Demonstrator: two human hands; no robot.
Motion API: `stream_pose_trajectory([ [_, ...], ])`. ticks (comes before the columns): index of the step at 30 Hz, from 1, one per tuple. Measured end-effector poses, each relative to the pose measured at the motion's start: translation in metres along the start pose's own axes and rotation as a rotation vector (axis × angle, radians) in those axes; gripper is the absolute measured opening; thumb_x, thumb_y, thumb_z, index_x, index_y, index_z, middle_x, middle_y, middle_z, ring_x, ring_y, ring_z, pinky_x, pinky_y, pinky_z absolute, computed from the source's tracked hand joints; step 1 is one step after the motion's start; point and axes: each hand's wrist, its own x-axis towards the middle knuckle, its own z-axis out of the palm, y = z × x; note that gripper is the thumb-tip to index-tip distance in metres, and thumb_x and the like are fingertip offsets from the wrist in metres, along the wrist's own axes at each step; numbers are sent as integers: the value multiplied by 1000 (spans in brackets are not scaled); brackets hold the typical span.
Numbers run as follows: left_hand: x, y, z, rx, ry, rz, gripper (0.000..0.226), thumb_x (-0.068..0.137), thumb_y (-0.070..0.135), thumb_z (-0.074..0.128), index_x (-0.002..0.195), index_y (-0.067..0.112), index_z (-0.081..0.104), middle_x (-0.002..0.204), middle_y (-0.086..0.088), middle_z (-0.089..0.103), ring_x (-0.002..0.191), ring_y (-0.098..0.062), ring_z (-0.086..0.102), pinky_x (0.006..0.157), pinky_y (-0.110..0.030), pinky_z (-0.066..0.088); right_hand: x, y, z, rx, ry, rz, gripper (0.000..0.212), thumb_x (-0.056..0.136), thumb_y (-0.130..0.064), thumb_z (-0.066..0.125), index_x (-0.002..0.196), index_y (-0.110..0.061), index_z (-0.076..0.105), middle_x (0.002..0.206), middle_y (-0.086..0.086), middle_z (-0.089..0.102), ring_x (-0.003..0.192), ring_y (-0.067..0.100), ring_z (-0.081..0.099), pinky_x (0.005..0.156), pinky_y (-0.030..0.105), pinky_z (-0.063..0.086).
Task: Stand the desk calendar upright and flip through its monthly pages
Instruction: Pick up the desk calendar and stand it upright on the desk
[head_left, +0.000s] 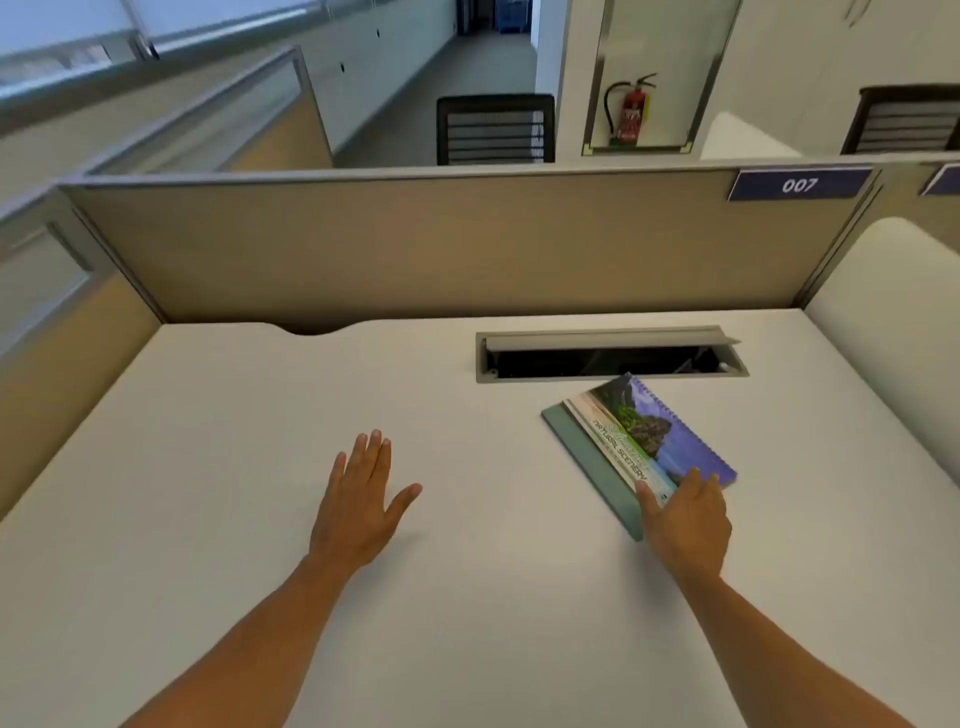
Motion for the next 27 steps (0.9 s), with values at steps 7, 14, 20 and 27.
stream_pose_trajectory([
  [7,-46,-3,58,-17,-144,-10,92,82,76,2,151,15,-1,161,2,-5,143,-7,-20,115,-28,-15,-7,-12,8,212,-47,392,77,88,-51,61,133,8,39,131,32,49,123,49,44,99,53,38],
  [14,-60,-4,73,-59,-99,-29,82,89,72,10,151,19,3,160,7,-1,146,-6,-12,118,-32,-10,14,-19,10,500,-77,691,70,79,-31,76,132,-3,39,132,23,51,123,41,47,100,51,43],
  [20,-60,-3,73,-74,-81,-20,79,91,68,15,151,17,8,160,7,1,146,-5,-10,118,-30,-10,28,-16,8,746,-42,880,61,75,-12,75,125,-4,40,123,20,58,109,37,59,88,44,52],
  [27,-60,-6,75,-85,-66,-19,77,91,67,16,151,19,9,160,7,4,146,-4,-9,117,-28,-11,39,-12,4,1019,-97,961,41,69,-5,84,93,-3,52,87,13,63,69,24,59,59,32,51],
])
